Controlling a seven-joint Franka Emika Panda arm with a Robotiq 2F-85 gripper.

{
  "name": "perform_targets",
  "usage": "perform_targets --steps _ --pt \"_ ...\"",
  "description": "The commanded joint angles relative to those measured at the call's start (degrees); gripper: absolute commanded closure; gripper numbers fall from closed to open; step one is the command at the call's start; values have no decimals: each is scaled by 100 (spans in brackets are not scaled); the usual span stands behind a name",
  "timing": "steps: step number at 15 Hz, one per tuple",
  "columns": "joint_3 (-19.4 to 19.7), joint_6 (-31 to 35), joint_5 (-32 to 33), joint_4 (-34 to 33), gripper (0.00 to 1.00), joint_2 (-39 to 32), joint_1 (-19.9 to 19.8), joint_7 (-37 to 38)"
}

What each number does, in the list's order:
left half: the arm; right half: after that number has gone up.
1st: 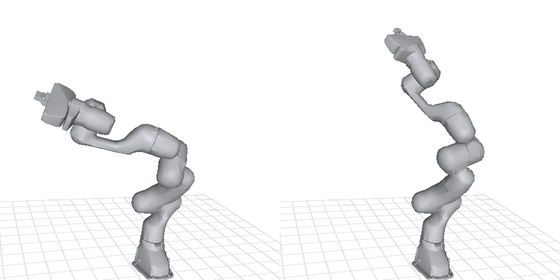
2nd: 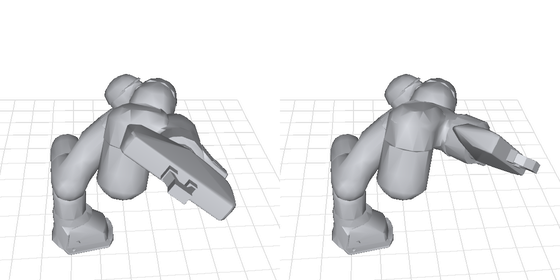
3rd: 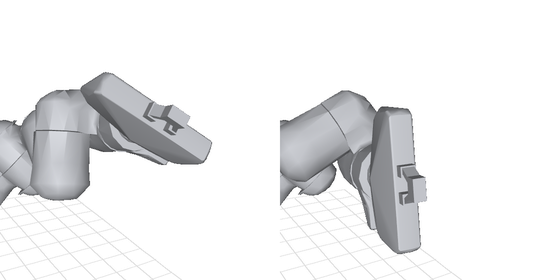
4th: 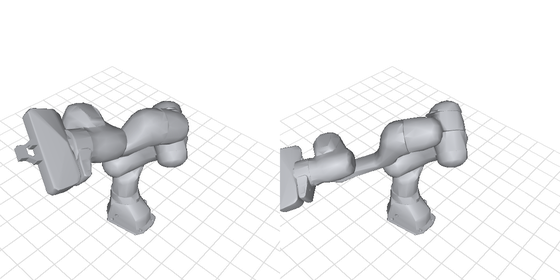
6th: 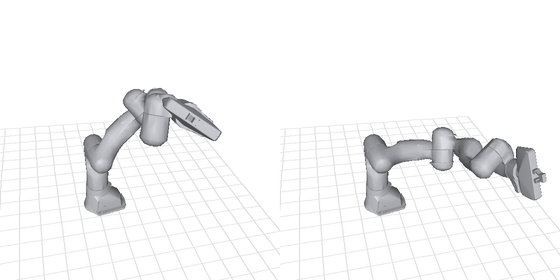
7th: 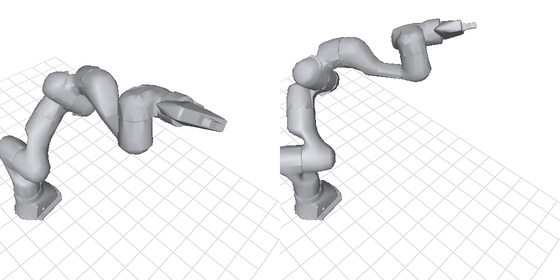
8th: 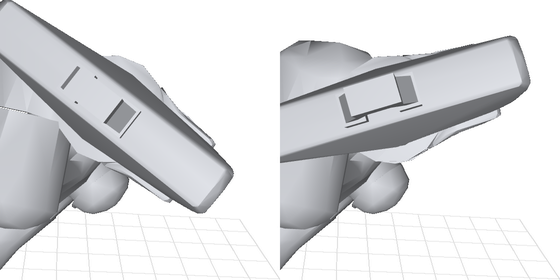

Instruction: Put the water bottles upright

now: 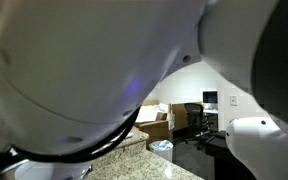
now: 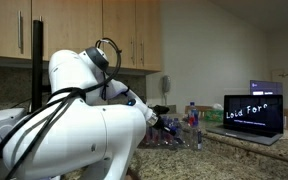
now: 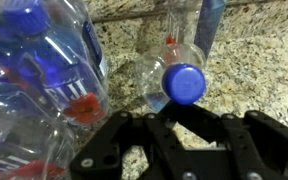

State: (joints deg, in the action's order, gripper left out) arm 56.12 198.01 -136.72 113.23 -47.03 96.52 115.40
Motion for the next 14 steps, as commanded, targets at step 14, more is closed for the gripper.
perform_targets --steps 14 --pt "805 0 -95 -132 93 -638 387 458"
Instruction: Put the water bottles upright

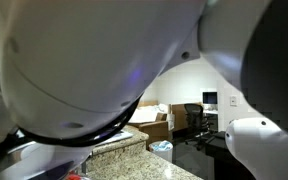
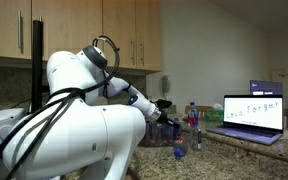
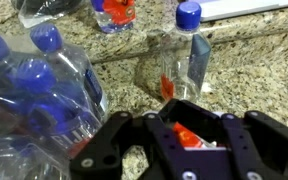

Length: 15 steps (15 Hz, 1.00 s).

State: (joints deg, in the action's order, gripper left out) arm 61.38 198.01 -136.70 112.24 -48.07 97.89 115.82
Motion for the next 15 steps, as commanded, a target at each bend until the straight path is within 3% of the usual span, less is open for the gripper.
perform_targets --steps 1,7,15 --pt "300 0 -105 -21 93 -551 249 438" --pt "502 2 -250 278 93 -510 230 856" --pt "875 -60 -584 1431 93 -502 210 1552"
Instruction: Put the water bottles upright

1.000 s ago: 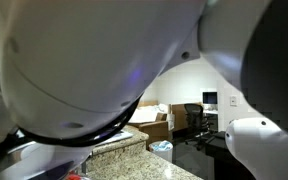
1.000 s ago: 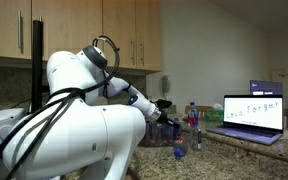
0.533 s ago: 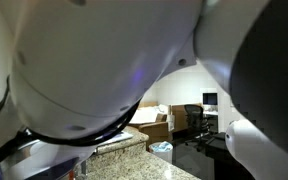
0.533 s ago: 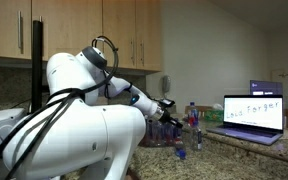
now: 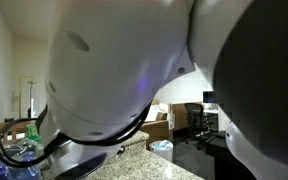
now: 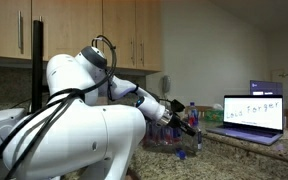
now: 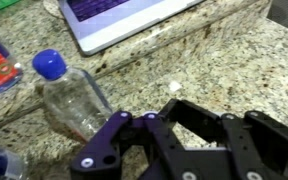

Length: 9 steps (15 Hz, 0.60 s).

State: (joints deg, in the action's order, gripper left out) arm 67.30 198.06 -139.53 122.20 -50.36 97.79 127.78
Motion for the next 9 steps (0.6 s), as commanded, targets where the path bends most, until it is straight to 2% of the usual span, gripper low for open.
perform_targets --steps 1,4,5,6,8,9 --pt "331 -148 -338 597 93 -302 222 460" --pt "423 -340 -314 1019 93 -306 170 747" --pt "487 -558 -297 1123 77 -378 229 840" --pt "245 -184 -110 841 90 -28 -8 585" --pt "314 -380 -157 982 78 -59 -7 605" --pt "326 -394 -161 994 77 -61 -6 603"
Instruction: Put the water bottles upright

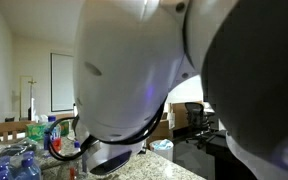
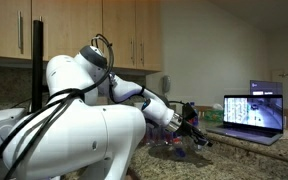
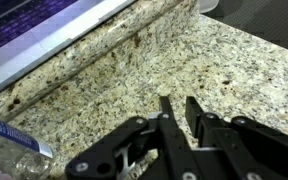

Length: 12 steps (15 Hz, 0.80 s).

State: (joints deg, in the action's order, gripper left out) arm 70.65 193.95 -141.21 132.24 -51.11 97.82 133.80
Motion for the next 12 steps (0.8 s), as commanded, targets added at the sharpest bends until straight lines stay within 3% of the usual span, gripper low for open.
perform_targets --steps 1,2,3,5,7,10,12 --pt "-4 17 7 -10 77 13 -5 2" --pt "-2 17 7 -11 52 13 -2 2" --pt "-169 157 55 -189 51 81 -213 -50" --pt "-57 391 104 -389 39 303 -497 -24" --pt "248 624 169 -387 27 726 -764 -37" --pt "922 407 149 -91 6 883 -939 -12" --pt "1320 399 33 90 1 936 -1048 68"
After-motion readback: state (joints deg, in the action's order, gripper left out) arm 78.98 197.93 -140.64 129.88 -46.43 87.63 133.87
